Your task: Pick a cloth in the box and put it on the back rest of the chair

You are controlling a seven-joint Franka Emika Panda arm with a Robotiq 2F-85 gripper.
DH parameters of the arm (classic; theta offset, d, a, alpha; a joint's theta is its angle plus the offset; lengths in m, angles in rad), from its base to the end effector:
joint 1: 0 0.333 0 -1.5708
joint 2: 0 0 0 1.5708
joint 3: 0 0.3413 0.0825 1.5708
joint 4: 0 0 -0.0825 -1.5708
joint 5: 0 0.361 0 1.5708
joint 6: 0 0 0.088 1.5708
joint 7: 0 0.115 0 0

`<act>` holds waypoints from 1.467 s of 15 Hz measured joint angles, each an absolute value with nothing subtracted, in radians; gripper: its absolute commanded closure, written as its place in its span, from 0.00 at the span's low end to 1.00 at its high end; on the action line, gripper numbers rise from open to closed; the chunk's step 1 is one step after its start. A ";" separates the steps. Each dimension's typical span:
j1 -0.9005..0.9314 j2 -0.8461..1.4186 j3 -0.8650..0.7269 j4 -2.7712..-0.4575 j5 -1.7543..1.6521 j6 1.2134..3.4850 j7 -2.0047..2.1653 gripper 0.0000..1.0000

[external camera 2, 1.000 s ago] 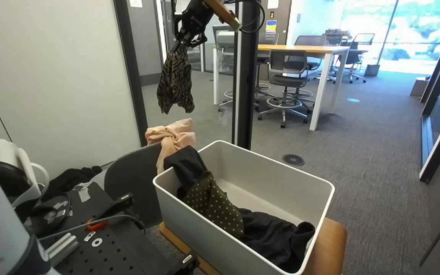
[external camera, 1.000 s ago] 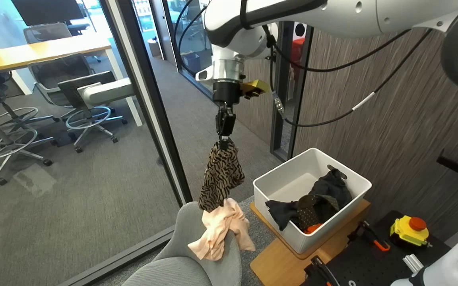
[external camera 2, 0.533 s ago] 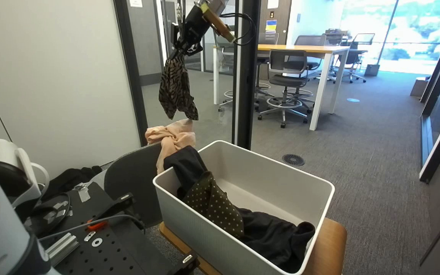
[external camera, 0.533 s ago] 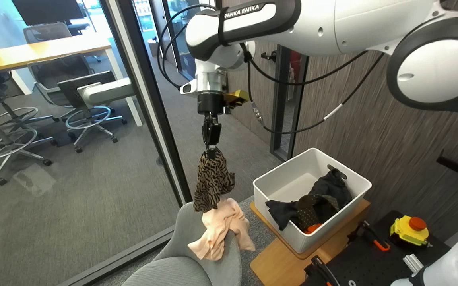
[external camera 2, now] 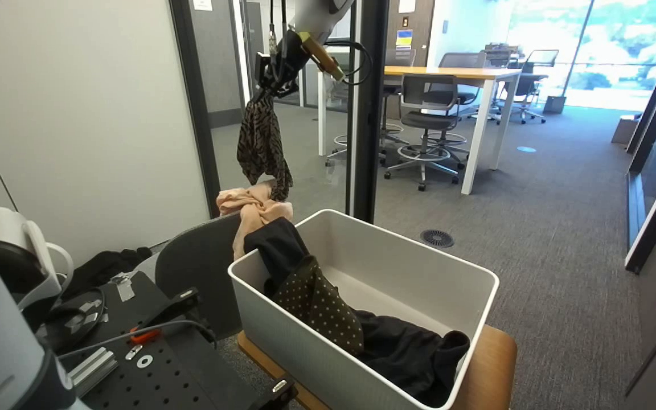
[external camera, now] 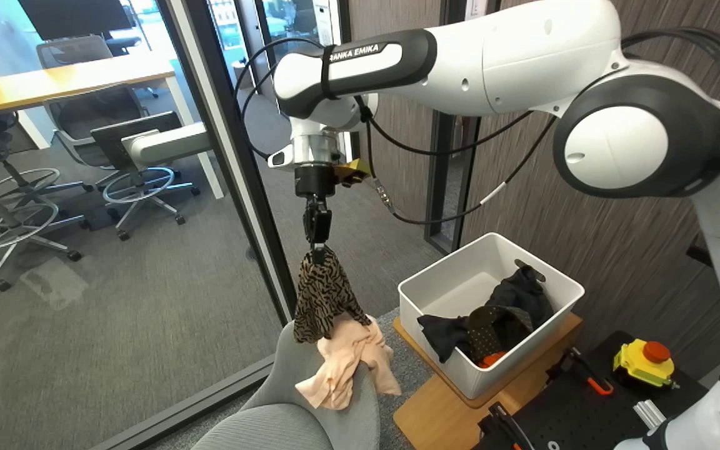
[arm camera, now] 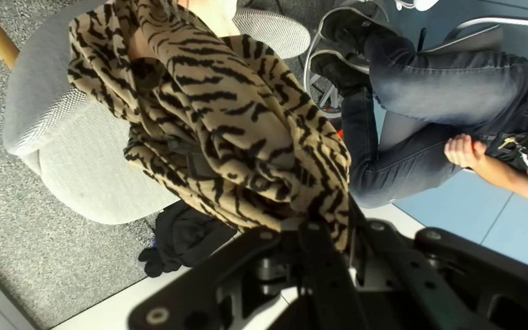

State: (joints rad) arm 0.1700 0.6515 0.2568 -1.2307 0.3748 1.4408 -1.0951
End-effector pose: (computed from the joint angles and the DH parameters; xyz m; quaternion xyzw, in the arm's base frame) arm 0.6137 0.2799 0.4061 -0.6989 -0.6333 0.1034 0.3159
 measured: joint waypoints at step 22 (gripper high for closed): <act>0.267 1.057 0.256 -0.935 0.124 1.369 -1.058 0.92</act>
